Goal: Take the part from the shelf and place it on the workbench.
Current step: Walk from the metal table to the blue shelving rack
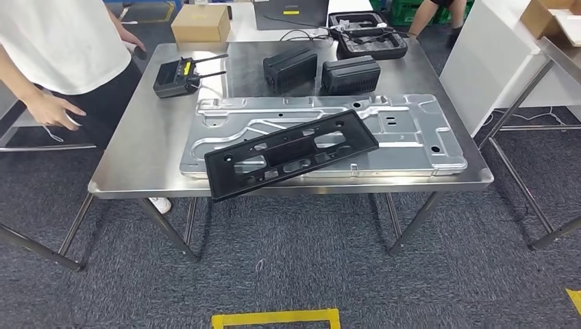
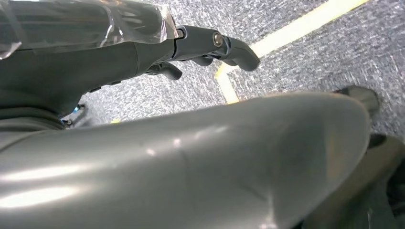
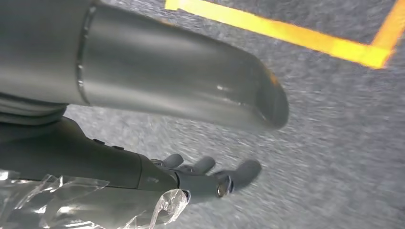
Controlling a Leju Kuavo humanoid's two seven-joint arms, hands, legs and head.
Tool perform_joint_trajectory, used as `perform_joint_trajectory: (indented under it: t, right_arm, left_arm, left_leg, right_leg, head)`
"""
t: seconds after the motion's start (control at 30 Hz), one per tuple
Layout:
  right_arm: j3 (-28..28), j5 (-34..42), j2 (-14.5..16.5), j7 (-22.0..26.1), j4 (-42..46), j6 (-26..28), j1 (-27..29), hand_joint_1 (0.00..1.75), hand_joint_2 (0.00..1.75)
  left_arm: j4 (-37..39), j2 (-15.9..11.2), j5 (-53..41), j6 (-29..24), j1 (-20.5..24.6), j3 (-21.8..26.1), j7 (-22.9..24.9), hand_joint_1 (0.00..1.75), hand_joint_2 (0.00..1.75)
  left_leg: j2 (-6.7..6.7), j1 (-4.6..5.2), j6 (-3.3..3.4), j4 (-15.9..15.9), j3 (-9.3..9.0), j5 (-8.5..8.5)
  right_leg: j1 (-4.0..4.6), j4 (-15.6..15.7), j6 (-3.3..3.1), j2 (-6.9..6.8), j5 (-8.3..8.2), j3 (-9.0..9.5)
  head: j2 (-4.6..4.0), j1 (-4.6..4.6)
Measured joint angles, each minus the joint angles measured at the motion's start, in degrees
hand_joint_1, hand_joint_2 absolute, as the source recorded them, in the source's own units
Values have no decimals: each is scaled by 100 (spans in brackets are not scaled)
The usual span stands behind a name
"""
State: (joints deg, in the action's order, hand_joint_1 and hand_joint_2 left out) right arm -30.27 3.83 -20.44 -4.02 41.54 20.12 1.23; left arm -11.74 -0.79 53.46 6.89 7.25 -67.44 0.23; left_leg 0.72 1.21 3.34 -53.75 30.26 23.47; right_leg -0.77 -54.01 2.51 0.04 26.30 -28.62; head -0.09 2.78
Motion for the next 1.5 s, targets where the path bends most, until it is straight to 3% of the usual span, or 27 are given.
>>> perform_joint_trajectory:
  t: [0.07, 0.1, 0.2, 0.23, 0.27, 0.3, 0.33, 0.4, 0.47, 0.57, 0.6, 0.67, 0.73, 0.77, 0.8, 0.83, 0.9, 0.97, 1.07, 1.1, 1.17, 1.23, 1.27, 1.3, 1.33, 1.43, 1.5]
  right_arm:
    - [-84, 24, 232, -120, -399, -48, -111, 0, 0]
    - [-122, 29, 344, -180, -562, -52, -157, 0, 0]
    - [-214, 38, 676, -325, -989, -32, -281, 0, 0]
    - [-239, 45, 776, -353, -1109, -19, -308, 0, 0]
    - [-266, 54, 874, -366, -1218, -6, -326, 0, 0]
    - [-288, 65, 963, -370, -1323, 6, -343, 0, 0]
    - [-307, 76, 1052, -367, -1424, 15, -360, 0, 0]
    - [-341, 88, 1219, -354, -1602, 12, -397, 0, 0]
    - [-378, 90, 1346, -347, -1741, -20, -441, 0, 0]
    - [-409, 140, 1465, -349, -1934, -48, -493, 0, 0]
    - [-410, 171, 1491, -351, -1987, -47, -502, 0, 0]
    - [-411, 212, 1541, -352, -2073, -48, -510, 0, 0]
    - [-412, 229, 1585, -343, -2152, -53, -513, 0, 0]
    - [-413, 242, 1603, -333, -2188, -60, -514, 0, 0]
    - [-413, 254, 1621, -322, -2219, -71, -515, 0, 0]
    - [-413, 265, 1634, -310, -2247, -80, -515, 0, 0]
    - [-414, 274, 1656, -293, -2298, -102, -523, 0, 0]
    - [-415, 272, 1683, -268, -2337, -149, -542, 0, 0]
    - [-421, 286, 1730, -208, -2387, -289, -553, 0, 0]
    - [-425, 299, 1744, -195, -2404, -333, -557, 0, 0]
    - [-440, 325, 1775, -180, -2435, -387, -569, 0, 0]
    - [-452, 337, 1793, -173, -2461, -416, -577, 0, 0]
    - [-456, 338, 1803, -172, -2474, -432, -579, 0, 0]
    - [-459, 343, 1809, -173, -2490, -450, -579, 0, 0]
    - [-460, 361, 1814, -175, -2504, -470, -579, 0, 0]
    - [-461, 520, 1811, -138, -2535, -508, -589, 0, 0]
    - [-459, 656, 1784, -103, -2555, -553, -610, 0, 0]
  left_arm:
    - [0, -4, 87, 0, 4, 8, -50, 0, 0]
    - [0, -7, 152, 10, 3, 24, -82, 0, 0]
    - [0, -25, 401, 50, -8, 114, -148, 0, 0]
    - [0, -38, 470, 54, -17, 146, -139, 0, 0]
    - [0, -50, 522, 57, -28, 180, -103, 0, 0]
    - [0, -62, 550, 59, -40, 212, -46, 0, 0]
    - [1, -73, 562, 59, -50, 243, 25, 0, 0]
    - [2, -91, 554, 59, -49, 276, 158, 0, 0]
    - [2, -104, 530, 60, -37, 298, 253, 0, 0]
    - [2, -108, 492, 61, -51, 350, 314, 0, 0]
    - [2, -109, 482, 61, -51, 362, 321, 0, 0]
    - [2, -115, 465, 47, -45, 376, 311, 0, 0]
    - [2, -123, 439, 15, -50, 381, 265, 0, 0]
    - [2, -123, 420, 0, -55, 382, 233, 0, 0]
    - [2, -123, 400, -2, -58, 382, 199, 0, 0]
    - [2, -123, 383, -1, -59, 382, 167, 0, 0]
    - [2, -123, 359, -1, -56, 382, 107, 0, 0]
    - [2, -123, 355, -1, -47, 382, 51, 0, 0]
    - [2, -128, 429, -1, -39, 390, -25, 0, 0]
    - [2, -131, 467, -2, -43, 398, -49, 0, 0]
    - [2, -138, 519, 8, -50, 413, -82, 0, 0]
    - [2, -138, 534, 22, -58, 417, -88, 0, 0]
    - [2, -138, 535, 26, -63, 418, -88, 0, 0]
    - [2, -138, 529, 26, -68, 419, -85, 0, 0]
    - [2, -138, 514, 26, -69, 419, -74, 0, 0]
    - [2, -131, 427, 19, -55, 419, 33, 0, 0]
    - [2, -108, 357, 15, -50, 417, 130, 0, 0]
  left_leg:
    - [-6, -29, -67, -60, 31, 39]
    - [-14, -43, -107, -210, 93, 153]
    - [-27, -83, -214, -1340, 565, 799]
    - [-27, -91, -234, -1703, 711, 946]
    - [-27, -96, -243, -1869, 760, 982]
    - [-27, -99, -240, -1781, 682, 905]
    - [-27, -99, -225, -1449, 485, 739]
    - [-25, -82, -160, -495, -35, 385]
    - [-19, -58, -100, 21, -279, 242]
    - [-14, -59, -13, 78, -256, 181]
    - [-12, -71, 27, 93, -242, 146]
    - [-10, -95, 88, 113, -197, 87]
    - [-10, -88, 111, 109, -140, 53]
    - [-11, -82, 111, 106, -119, 40]
    - [-12, -78, 107, 103, -108, 29]
    - [-14, -77, 101, 100, -104, 22]
    - [-15, -65, 78, 85, -104, 14]
    - [-9, -41, 29, 63, -83, 1]
    - [-7, -47, -60, 29, -50, -4]
    - [-13, -58, -93, -54, -17, 64]
    - [-26, -91, -166, -589, 210, 419]
    - [-29, -121, -219, -1457, 571, 849]
    - [-29, -133, -234, -1744, 680, 945]
    - [-29, -144, -241, -1806, 681, 927]
    - [-28, -154, -241, -1599, 554, 796]
    - [-31, -162, -205, -289, -123, 286]
    - [-36, -141, -158, 35, -247, 207]
  right_leg:
    - [0, 13, -71, -9, -40, -11]
    - [-7, 21, -109, -18, -64, -25]
    - [-16, 26, -186, -35, -131, -116]
    - [-14, 25, -192, -36, -150, -147]
    - [-13, 24, -190, -35, -166, -169]
    - [-11, 23, -184, -33, -179, -183]
    - [-9, 23, -174, -31, -190, -188]
    - [7, 18, -145, -29, -209, -193]
    - [28, 12, -102, -34, -232, -205]
    - [26, -1, -14, -36, -246, -227]
    - [21, -99, 14, -30, -161, -272]
    - [8, -664, 55, -15, 230, -512]
    - [1, -1491, 85, -12, 649, -844]
    - [-1, -1724, 93, -13, 722, -919]
    - [-3, -1720, 95, -13, 676, -874]
    - [-3, -1460, 90, -13, 528, -704]
    - [3, -555, 61, -13, 168, -189]
    - [20, 12, 12, -10, 8, 89]
    - [26, 88, -71, -13, -30, 81]
    - [19, 97, -103, -19, -50, 74]
    - [2, 107, -162, -37, -93, 40]
    - [5, 102, -186, -44, -126, -16]
    - [6, 100, -185, -43, -140, -38]
    - [6, 99, -177, -42, -152, -52]
    - [4, 97, -166, -39, -161, -57]
    - [14, 90, -111, -32, -187, -67]
    - [31, 81, -54, -28, -210, -96]
  head:
    - [0, 3]
    - [0, 4]
    - [0, 9]
    - [0, 9]
    - [0, 9]
    - [0, 9]
    - [0, 10]
    - [0, 11]
    - [0, 9]
    - [0, 6]
    - [0, 3]
    - [0, -4]
    - [0, -9]
    - [0, -10]
    - [0, -11]
    - [0, -11]
    - [0, -11]
    - [0, -11]
    - [0, -10]
    - [0, -8]
    - [0, -3]
    - [0, 0]
    - [0, 1]
    - [0, 1]
    - [0, 1]
    - [0, 1]
    - [0, -4]
